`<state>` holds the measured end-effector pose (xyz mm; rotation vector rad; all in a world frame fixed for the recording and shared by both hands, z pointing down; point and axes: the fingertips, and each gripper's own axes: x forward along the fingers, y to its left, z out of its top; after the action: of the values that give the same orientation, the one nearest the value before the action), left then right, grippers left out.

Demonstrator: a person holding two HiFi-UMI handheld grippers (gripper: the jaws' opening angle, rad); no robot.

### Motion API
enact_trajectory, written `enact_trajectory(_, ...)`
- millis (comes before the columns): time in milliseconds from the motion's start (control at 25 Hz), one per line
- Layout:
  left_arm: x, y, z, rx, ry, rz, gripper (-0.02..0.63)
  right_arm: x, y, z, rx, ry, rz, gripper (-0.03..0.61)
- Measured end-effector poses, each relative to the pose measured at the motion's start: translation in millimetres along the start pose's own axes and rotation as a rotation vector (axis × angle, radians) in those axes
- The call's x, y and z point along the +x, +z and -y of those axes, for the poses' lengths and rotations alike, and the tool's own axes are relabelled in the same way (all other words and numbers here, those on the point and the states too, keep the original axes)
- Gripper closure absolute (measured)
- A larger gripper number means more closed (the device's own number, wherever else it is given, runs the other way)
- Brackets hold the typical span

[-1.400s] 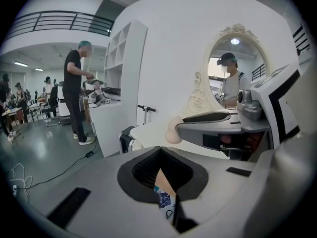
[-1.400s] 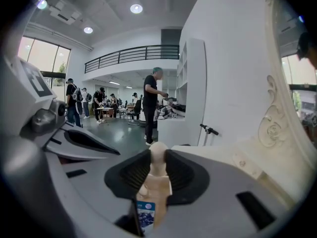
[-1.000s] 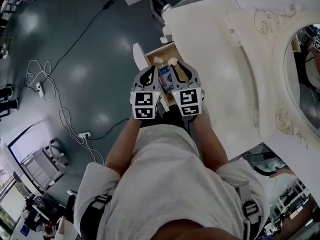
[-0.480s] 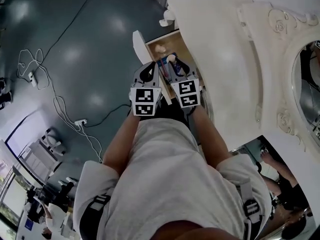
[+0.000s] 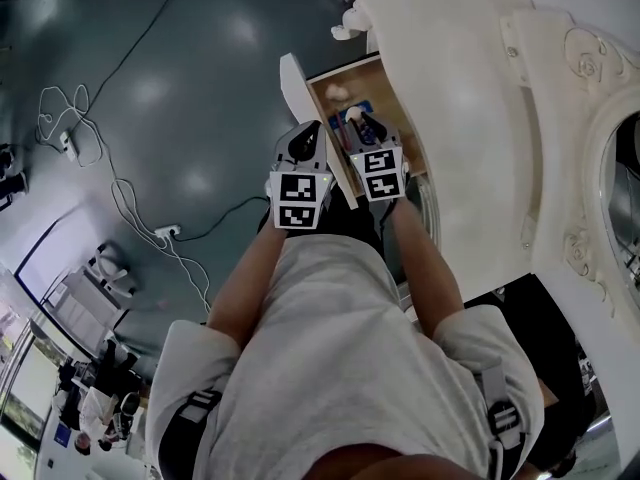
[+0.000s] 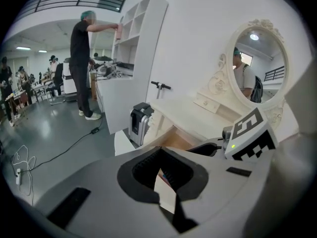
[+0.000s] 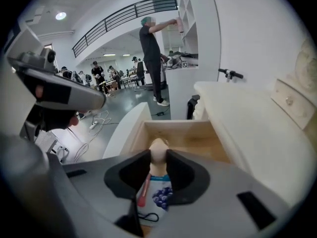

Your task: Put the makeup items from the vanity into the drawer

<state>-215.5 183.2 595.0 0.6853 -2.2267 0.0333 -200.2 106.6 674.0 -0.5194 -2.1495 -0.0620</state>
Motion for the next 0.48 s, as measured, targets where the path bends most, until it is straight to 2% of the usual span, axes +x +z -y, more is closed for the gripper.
enact_trajectory(480,12,-10,-13,0.015,-0.047,-0.055,0.607,43,-30,7,0.039,-0.056,-0.091,0.466)
